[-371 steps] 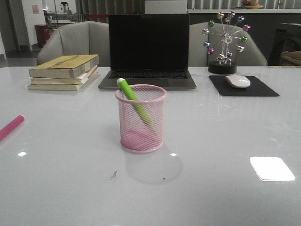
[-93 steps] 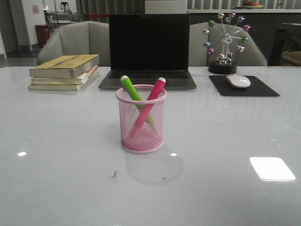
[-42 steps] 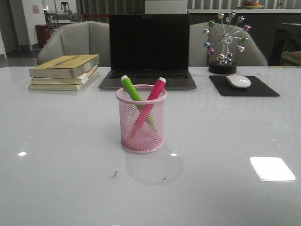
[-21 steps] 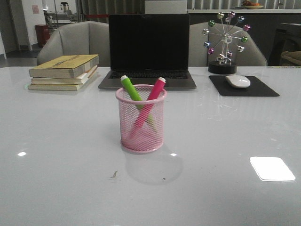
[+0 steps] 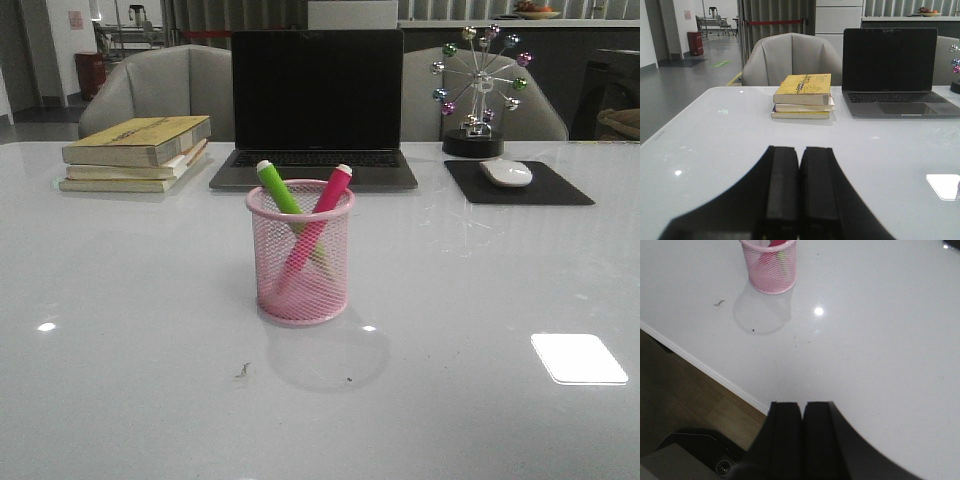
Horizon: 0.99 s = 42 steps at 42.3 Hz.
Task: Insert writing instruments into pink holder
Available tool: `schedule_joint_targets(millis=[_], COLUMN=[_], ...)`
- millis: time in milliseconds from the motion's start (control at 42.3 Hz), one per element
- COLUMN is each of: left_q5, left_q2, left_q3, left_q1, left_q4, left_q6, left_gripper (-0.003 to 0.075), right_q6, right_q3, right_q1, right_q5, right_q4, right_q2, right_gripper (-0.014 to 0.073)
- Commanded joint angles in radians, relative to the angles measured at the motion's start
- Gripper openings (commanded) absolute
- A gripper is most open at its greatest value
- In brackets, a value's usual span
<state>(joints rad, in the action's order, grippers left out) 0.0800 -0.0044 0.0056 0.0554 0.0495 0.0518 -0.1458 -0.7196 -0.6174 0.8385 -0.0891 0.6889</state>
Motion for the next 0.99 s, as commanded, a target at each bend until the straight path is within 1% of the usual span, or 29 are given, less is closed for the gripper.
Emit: schedule_joint_targets(millis=[0, 852, 899, 970], left_q5=[-0.109, -0.11, -0.11, -0.11], left_q2=[-0.02, -0.02, -0.02, -0.02], left_q3=[0.003, 0.003, 0.003, 0.003], left_q1=[0.015, 0.019, 0.019, 0.019], left_q4=[0.049, 0.051, 0.051, 0.051], left_q6=[0.052, 0.052, 0.052, 0.052], left_gripper=[0.0092, 0.0091, 0.0091, 0.0091], right_q6=[0.007, 0.007, 0.007, 0.007], right_q3=[-0.028, -0.02, -0.011, 0.028], right_q1=[0.004, 0.001, 0.014, 0.073], right_q5=[-0.059, -0.059, -0.066, -0.118], right_q4=[-0.016, -0.016, -0.019, -0.012], right_q2=[-0.003, -0.02, -0.037, -0.086], right_gripper=[0.0028, 0.0028, 0.0028, 0.0028])
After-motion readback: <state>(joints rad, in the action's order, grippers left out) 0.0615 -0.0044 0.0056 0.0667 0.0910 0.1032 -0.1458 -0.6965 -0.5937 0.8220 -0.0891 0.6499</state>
